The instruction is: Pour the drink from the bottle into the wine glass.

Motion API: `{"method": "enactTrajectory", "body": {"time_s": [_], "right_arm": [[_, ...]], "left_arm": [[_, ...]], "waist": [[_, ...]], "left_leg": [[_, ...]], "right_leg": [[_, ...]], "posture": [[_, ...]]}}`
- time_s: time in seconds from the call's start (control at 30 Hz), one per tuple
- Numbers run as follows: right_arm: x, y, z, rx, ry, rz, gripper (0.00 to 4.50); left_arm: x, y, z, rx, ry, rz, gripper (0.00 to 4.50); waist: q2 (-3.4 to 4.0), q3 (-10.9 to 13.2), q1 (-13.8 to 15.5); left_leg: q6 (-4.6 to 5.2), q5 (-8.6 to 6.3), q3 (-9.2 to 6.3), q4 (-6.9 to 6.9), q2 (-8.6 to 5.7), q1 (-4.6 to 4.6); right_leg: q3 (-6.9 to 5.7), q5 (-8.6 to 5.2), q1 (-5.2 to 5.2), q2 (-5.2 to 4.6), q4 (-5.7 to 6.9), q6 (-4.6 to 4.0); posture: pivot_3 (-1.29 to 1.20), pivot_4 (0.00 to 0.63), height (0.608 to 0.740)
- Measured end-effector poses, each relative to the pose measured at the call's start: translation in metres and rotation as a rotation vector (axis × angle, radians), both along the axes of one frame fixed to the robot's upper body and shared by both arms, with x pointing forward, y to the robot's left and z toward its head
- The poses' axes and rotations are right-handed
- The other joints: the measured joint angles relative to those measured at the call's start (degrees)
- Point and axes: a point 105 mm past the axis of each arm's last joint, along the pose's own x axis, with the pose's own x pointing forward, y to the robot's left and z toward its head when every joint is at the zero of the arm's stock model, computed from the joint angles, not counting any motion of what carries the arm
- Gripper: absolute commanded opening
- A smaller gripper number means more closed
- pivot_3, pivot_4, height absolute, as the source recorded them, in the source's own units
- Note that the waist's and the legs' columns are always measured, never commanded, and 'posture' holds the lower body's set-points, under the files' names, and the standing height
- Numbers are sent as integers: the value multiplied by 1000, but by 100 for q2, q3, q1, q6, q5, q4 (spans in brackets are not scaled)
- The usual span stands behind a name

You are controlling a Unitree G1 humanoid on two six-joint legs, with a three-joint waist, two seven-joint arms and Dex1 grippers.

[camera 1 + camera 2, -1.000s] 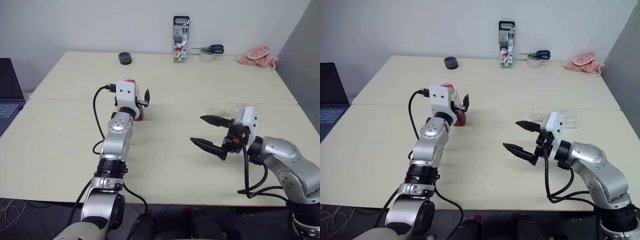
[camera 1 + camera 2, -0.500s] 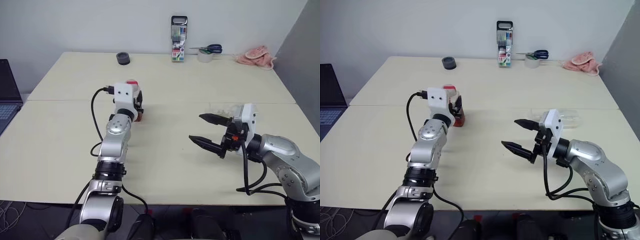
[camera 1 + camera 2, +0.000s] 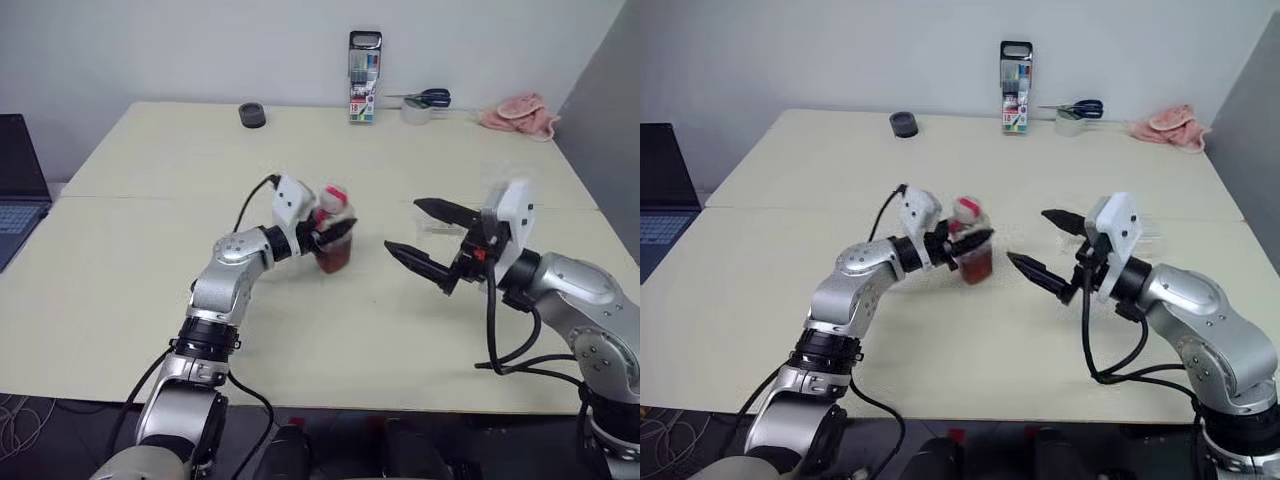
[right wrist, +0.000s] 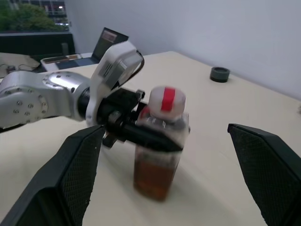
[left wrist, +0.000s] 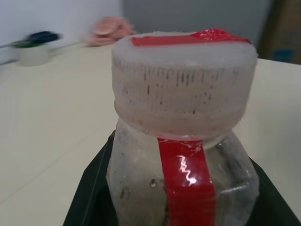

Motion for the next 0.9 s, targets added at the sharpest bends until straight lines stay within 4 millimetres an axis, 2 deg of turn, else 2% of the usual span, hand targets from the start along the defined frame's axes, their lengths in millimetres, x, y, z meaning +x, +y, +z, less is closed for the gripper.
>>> {"method": "enactTrajectory", "body": {"time_s": [0.07,0.2,0.33,0.53,0.63,0.83,0.9], "right_arm": [[2,7,-1,-10,22,-11,4500],[7,22,-1,-11,28,-22,4500],[10,31,-1,1,28,-26,4500],[19,34,-10,-16,29,-64,4500],[23,35,-11,-1,32,-85,3890],[26,36,-11,16,31,-97,1840],[26,36,-11,17,31,-95,1838]], "left_arm": [[-7,-11,5,10,-16,-107,1793],[-10,-17,6,17,-26,-204,1793],[-13,-25,2,9,-21,-261,1793],[-14,-26,4,19,-46,-291,1788],[-14,-26,3,25,-46,-295,1788],[-14,-26,3,32,-57,-292,1788],[-14,-26,3,31,-58,-292,1788]], "waist": [[0,0,-8],[1,0,-14],[1,0,-7],[1,-1,-9],[1,-1,-10],[1,-1,-11],[2,-1,-11]], "left_leg": [[4,-2,1,-2,1,-2],[7,-3,2,1,-1,-20],[5,-2,-9,12,-3,-50],[4,-1,-11,15,-5,-76],[4,-1,-11,16,-4,-78],[4,0,-12,16,-4,-78],[4,0,-12,16,-5,-79]], "right_leg": [[2,0,-6,1,2,-1],[4,0,-25,1,6,-1],[-4,0,-43,-1,4,-2],[-4,1,-70,-2,7,-2],[-4,1,-73,-2,9,-3],[-4,1,-73,-2,9,-3],[-4,1,-73,-2,9,-3]], "posture": [[0,150,740],[0,150,740],[0,150,740],[0,150,740],[0,150,740],[0,150,740],[0,150,740]]}}
